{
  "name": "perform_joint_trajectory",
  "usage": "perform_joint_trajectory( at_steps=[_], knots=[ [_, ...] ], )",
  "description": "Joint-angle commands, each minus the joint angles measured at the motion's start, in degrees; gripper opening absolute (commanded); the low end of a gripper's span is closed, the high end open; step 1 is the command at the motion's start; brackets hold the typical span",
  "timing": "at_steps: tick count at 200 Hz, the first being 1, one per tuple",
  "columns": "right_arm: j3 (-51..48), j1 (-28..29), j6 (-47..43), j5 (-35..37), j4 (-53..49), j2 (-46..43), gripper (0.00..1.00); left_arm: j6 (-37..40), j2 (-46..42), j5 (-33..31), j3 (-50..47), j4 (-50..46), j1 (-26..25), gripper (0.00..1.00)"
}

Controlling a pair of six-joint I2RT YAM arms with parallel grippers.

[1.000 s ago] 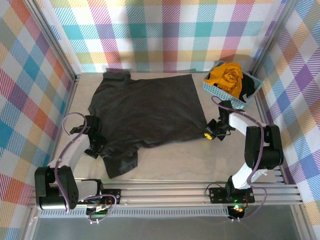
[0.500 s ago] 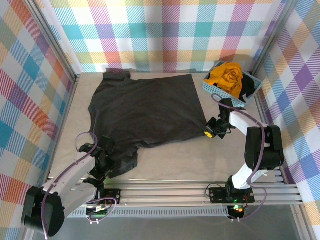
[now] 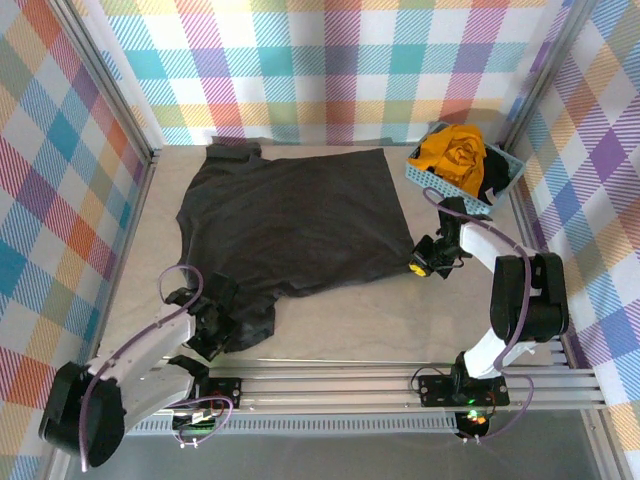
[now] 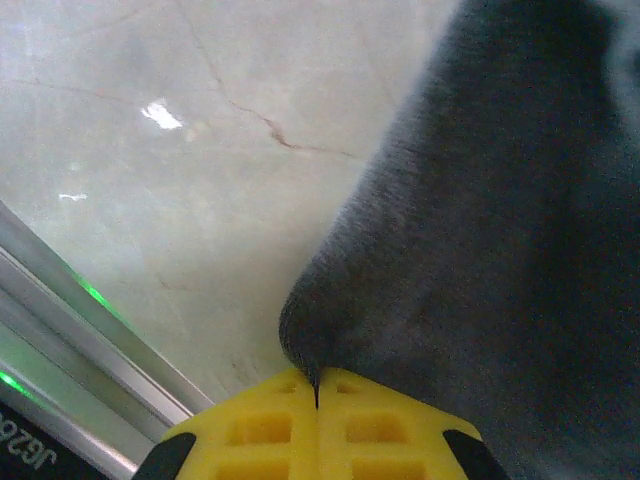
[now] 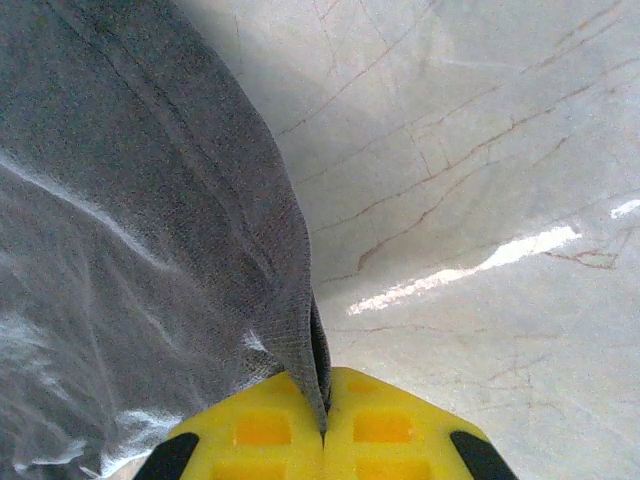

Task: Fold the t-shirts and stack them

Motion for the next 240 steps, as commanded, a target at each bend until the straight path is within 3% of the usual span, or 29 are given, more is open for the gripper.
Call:
perform_joint_trajectory(
  at_steps=[1, 83, 122, 171, 240],
  knots=[
    [-1.73, 0.33, -1.56, 0.18, -3.93, -2.8, 0.0, -3.0, -5.78, -1.52, 5.34, -8.17, -1.64, 0.0],
    [-12.9, 0.34, -1.64, 0.25, -7.54, -9.98, 0.0, -5.71, -16.25, -0.36, 13.28, -26.58, -1.93, 0.0],
    [-14.4, 0.34, -1.22, 0.48, -9.79, -14.11, 0.0, -4.32, -17.41, -1.18, 18.09, -19.38, -1.91, 0.0],
    [-12.37, -0.25, 1.6, -4.3, -10.67, -12.74, 0.0, 2.88, -2.53, -6.69, 29.11, -3.44, -1.04, 0.0],
    [-2.12, -3.08, 8.41, -10.42, -11.27, -7.67, 0.0, 13.02, 18.02, 0.13, 41.19, 8.12, 10.93, 0.0]
  ],
)
